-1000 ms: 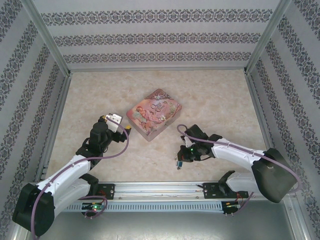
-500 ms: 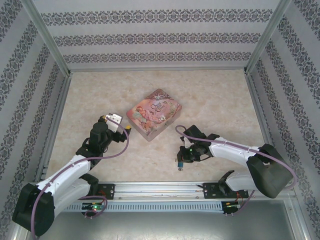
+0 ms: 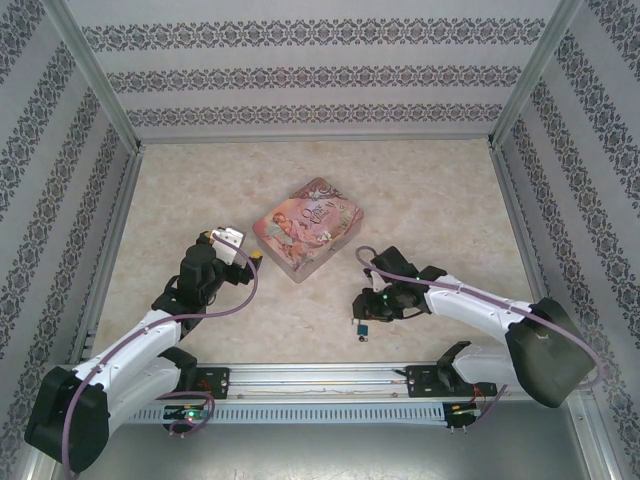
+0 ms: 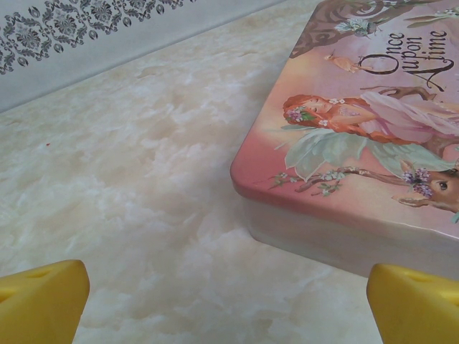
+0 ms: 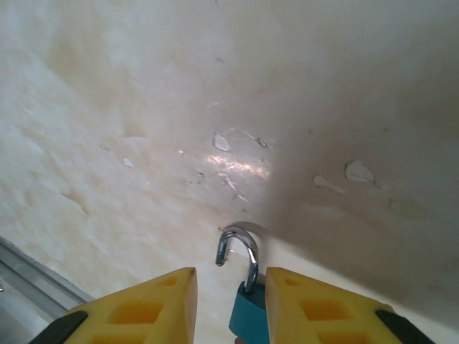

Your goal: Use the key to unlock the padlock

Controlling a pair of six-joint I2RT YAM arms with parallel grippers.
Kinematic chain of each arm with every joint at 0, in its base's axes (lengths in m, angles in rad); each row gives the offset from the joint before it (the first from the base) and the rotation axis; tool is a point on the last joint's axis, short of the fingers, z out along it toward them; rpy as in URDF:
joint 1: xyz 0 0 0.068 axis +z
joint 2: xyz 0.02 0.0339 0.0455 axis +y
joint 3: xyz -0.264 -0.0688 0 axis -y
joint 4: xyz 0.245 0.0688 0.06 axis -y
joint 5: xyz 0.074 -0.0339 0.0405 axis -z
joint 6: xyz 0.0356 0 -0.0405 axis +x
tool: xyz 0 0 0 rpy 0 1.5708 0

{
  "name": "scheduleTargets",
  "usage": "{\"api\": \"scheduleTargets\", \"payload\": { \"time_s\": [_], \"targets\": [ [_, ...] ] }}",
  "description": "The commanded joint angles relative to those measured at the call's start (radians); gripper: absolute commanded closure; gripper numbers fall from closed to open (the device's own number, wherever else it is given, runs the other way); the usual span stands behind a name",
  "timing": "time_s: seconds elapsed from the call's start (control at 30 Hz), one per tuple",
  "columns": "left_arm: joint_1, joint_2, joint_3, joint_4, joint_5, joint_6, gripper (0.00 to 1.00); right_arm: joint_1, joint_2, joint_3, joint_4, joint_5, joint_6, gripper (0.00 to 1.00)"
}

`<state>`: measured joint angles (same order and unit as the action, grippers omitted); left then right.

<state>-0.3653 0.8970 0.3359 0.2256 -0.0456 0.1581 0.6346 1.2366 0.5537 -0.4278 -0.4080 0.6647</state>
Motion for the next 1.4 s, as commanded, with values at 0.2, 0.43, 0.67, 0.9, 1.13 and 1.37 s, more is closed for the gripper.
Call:
{"api": "scheduleTargets", "payload": {
  "time_s": [0.2,0.43,0.67,0.9,1.13,1.37],
  "targets": [
    [0.007,-0.018,0.003,0.027,-0.005,0.032,0.01,-0.063,-0.117,0.067,-0.099,0.096,-0.080,0.67],
    [0.008,-0.071,-0.008,0.033,-0.023,0.063,0.01,-0.179,-0.255,0.087,-0.123,0.150,-0.153,0.63],
    [0.007,-0.123,-0.023,0.054,-0.045,0.075,0.00,-0.317,-0.344,0.113,-0.110,0.235,-0.315,0.55],
    [0.008,-0.154,-0.031,0.062,-0.056,0.088,0.01,-0.457,-0.431,0.096,-0.026,0.320,-0.409,0.32],
    [0.007,-0.161,-0.032,0.063,-0.067,0.093,0.00,-0.569,-0.457,0.045,0.089,0.303,-0.512,0.22],
    [0.006,-0.166,-0.032,0.062,-0.075,0.096,0.00,-0.643,-0.442,-0.040,0.244,0.301,-0.530,0.19]
  ]
}}
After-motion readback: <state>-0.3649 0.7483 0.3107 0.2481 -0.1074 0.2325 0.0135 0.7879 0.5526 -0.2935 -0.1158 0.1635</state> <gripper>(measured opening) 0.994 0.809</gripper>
